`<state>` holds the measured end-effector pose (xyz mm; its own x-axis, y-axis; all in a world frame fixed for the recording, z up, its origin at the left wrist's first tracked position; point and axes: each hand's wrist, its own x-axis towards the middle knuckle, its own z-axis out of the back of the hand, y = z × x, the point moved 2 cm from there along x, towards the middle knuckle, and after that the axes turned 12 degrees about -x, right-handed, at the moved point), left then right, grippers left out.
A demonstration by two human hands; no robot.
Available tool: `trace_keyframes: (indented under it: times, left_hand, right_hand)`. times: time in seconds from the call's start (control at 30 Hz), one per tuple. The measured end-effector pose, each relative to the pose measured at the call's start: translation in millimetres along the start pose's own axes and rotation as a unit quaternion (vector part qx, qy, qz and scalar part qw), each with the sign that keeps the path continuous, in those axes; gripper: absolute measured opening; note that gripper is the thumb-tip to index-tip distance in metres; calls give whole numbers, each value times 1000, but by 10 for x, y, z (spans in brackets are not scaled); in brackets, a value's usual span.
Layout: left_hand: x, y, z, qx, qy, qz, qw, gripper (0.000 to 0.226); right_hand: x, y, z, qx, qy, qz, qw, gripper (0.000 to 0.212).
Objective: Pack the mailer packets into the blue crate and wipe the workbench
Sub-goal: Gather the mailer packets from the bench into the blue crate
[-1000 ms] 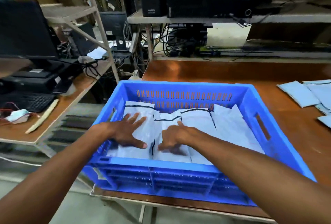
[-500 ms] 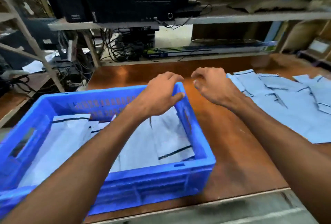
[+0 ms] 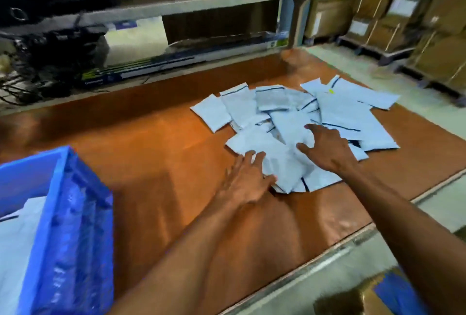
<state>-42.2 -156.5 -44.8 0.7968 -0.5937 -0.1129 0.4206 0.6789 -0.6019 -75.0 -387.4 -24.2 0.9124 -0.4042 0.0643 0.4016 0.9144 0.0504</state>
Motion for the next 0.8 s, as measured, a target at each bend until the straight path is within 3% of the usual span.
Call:
trace_keyframes:
  times: [0.13,0.23,0.3,0.5,0.7,0.8]
  left_hand:
    - [503,-216,-302,13,41,18,999,69]
    - [720,-231,-503,6,74,59,996,64]
    - [725,-129,-555,-5,54,71,996,64]
    - [198,291,-358,-15,-22,78,997,62]
    - [-741,1019,-10,3,-83,110,990,42]
    - [-1084,1266,133,47,-101,157,981,63]
  right_hand:
    - [461,-345,-231,-61,47,-14,997,76]
    - [634,-426,-478,-32,122,-47,991,80]
    - [643,-364,-629,-23,140,-38,989,82]
    - [378,34,-712,-27,126,10,992,80]
    - [-220,858,-777,-59,90,104,989,74]
    - [-524,1293,-776,-82,21,188,979,72]
